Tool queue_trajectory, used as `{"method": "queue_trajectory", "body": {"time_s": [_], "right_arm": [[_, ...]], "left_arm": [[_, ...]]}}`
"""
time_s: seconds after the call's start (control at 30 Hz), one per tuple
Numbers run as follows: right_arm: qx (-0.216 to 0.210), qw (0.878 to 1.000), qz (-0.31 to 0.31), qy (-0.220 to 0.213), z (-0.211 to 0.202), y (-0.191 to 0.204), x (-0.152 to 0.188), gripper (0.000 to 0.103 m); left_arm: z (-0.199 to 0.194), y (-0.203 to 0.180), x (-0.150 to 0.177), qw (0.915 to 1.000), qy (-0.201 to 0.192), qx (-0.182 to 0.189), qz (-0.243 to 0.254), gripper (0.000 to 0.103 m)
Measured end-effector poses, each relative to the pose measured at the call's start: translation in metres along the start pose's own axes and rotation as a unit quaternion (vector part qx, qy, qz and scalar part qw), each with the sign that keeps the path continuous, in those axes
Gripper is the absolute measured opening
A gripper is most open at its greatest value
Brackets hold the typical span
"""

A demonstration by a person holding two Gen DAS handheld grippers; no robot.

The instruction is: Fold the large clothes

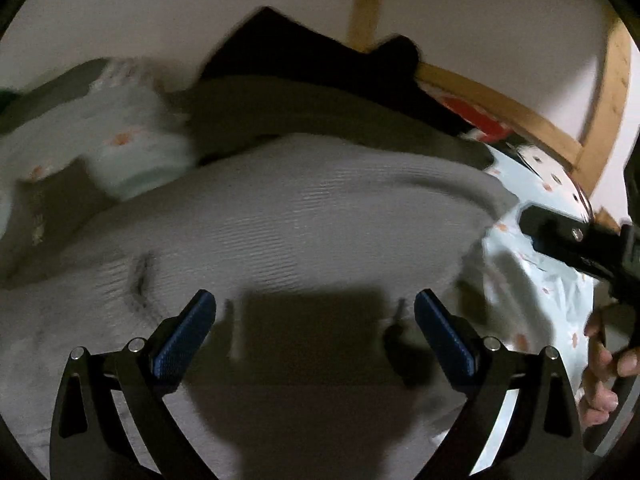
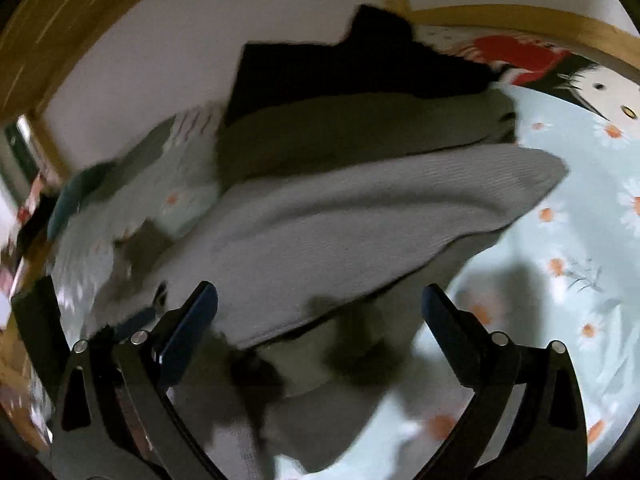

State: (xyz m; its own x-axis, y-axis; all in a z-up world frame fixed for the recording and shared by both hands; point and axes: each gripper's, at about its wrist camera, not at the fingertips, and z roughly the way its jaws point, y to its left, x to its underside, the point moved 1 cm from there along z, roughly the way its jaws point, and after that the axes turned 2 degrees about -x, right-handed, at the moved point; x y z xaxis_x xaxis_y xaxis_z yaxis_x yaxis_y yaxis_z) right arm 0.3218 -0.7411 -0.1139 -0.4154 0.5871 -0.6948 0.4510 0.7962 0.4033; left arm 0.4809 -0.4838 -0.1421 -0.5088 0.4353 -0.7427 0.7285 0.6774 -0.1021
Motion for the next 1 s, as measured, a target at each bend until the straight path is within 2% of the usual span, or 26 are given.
{"method": "queue_trajectory", "body": {"time_s": [0.07,0.23,0.3,0.5,0.67,0.8,0.93,1.0], "right_arm": [[0.000,1.000,0.009,0.000,-0.002,-0.023,-0.004,0.100],[-0.007,1.000,0.012,0.016,0.014,-0.048,-0.004,0.100],[-0.007,1.000,0.011,0.016,0.017,-0.052,-0.003,0.100],[-0.021,0.998,0.056,-0.001,0.023,-0.098,-0.014,0.100],[-0.054,0.990,0.127,0.006,0.043,-0.143,-0.020,0.100],[-0.111,0.975,0.194,-0.004,0.060,-0.176,-0.021,0.100],[-0.118,0.968,0.219,-0.024,0.068,-0.189,-0.034,0.098],[-0.112,0.969,0.219,-0.017,0.077,-0.189,-0.039,0.091]], "left_arm": [[0.012,-0.022,-0.006,0.9999,0.005,0.007,0.008,0.097],[0.036,-0.055,-0.026,0.9999,0.004,0.007,0.013,0.097],[0.047,-0.065,-0.033,0.9998,0.006,0.009,0.014,0.097],[0.068,-0.094,-0.044,0.9990,0.004,0.002,0.044,0.097],[0.092,-0.107,-0.045,0.9976,0.013,-0.021,0.065,0.097],[0.106,-0.108,-0.035,0.9963,0.024,-0.035,0.075,0.097],[0.106,-0.106,-0.026,0.9949,0.025,-0.038,0.090,0.097],[0.107,-0.106,-0.022,0.9931,0.030,-0.041,0.105,0.097]]}}
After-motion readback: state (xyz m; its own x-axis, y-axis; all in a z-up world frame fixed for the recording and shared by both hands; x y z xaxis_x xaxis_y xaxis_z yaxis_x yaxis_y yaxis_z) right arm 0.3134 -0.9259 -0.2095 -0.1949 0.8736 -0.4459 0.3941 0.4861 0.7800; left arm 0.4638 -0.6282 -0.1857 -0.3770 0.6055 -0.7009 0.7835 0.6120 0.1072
